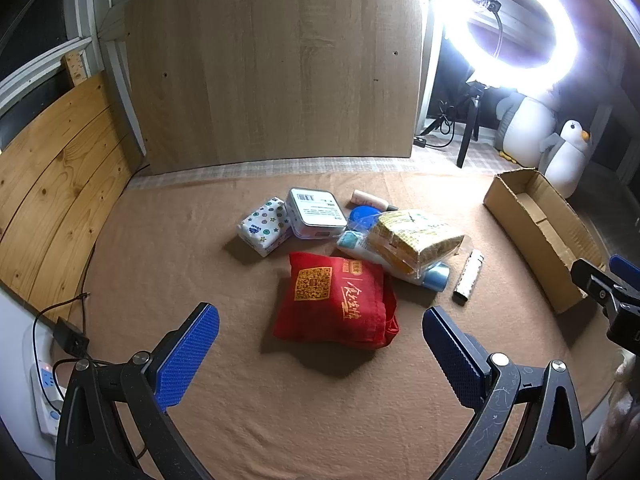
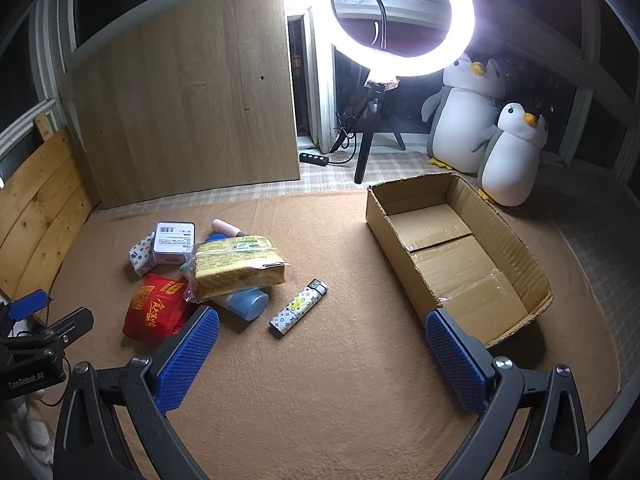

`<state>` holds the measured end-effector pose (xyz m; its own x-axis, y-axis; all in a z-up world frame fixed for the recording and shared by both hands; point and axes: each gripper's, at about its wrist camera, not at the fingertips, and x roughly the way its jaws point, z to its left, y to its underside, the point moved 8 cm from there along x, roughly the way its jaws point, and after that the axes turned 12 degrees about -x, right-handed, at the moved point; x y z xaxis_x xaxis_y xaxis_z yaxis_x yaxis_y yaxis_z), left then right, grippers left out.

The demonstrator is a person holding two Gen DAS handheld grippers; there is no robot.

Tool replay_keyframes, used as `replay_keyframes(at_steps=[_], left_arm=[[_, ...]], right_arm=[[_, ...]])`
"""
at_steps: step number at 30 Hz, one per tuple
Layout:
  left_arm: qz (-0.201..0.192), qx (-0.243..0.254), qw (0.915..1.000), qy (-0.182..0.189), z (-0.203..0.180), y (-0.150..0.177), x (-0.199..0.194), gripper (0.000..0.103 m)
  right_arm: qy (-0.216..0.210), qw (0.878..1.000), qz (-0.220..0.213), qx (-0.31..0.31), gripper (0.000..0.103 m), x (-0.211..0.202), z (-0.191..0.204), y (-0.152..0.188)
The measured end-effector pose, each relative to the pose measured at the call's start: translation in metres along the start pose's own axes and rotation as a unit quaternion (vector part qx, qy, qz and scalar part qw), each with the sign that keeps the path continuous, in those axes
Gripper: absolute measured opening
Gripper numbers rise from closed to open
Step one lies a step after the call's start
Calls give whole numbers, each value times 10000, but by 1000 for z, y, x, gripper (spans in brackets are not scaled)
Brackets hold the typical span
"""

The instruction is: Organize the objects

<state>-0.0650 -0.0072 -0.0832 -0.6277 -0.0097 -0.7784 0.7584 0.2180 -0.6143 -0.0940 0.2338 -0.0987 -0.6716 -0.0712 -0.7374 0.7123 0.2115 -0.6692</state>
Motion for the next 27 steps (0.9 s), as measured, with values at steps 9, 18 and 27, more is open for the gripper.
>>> replay_keyframes(at_steps=[9, 18, 27], left_arm=[[10, -9, 10000, -27, 4, -1, 2, 103], [47, -63, 9999, -78, 13, -6, 8, 103], [166, -14, 9999, -35, 7, -16, 24, 103]], right_arm=[[-24, 10000, 28, 29, 103, 1, -3, 2], [-70, 9999, 72, 38, 103, 4, -3, 3], [-106, 9998, 133, 72, 103, 7, -8, 4]])
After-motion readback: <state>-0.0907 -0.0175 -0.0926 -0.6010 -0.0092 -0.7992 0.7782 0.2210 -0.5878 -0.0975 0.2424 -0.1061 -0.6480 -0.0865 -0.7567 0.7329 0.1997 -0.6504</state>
